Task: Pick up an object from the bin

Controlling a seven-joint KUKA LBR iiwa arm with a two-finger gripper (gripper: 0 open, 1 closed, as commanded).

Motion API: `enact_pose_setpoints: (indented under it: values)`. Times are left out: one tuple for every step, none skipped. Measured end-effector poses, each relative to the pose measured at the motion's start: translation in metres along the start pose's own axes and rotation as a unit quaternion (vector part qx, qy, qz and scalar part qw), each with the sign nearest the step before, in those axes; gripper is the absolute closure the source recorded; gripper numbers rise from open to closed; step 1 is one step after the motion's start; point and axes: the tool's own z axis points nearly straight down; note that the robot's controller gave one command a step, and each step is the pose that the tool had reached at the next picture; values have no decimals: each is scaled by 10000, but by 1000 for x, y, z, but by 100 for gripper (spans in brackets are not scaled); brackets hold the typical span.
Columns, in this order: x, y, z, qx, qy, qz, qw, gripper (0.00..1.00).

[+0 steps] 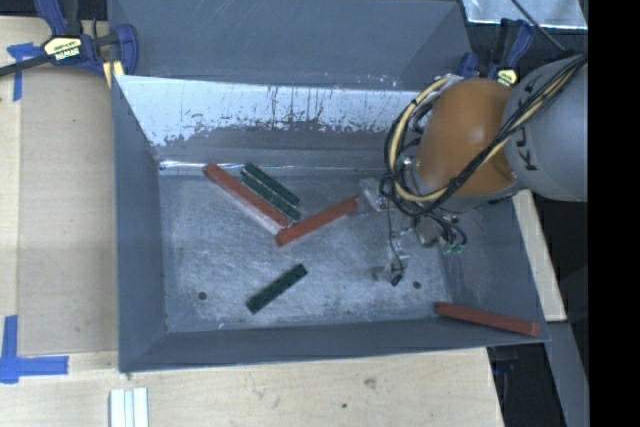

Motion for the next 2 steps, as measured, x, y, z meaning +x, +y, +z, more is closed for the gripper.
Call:
enact_pose_setpoints:
  values:
    - [-1,0,-3,5,-17,-10,10000,100]
    - [-64,16,-85,10,-47,-1811,9834,100]
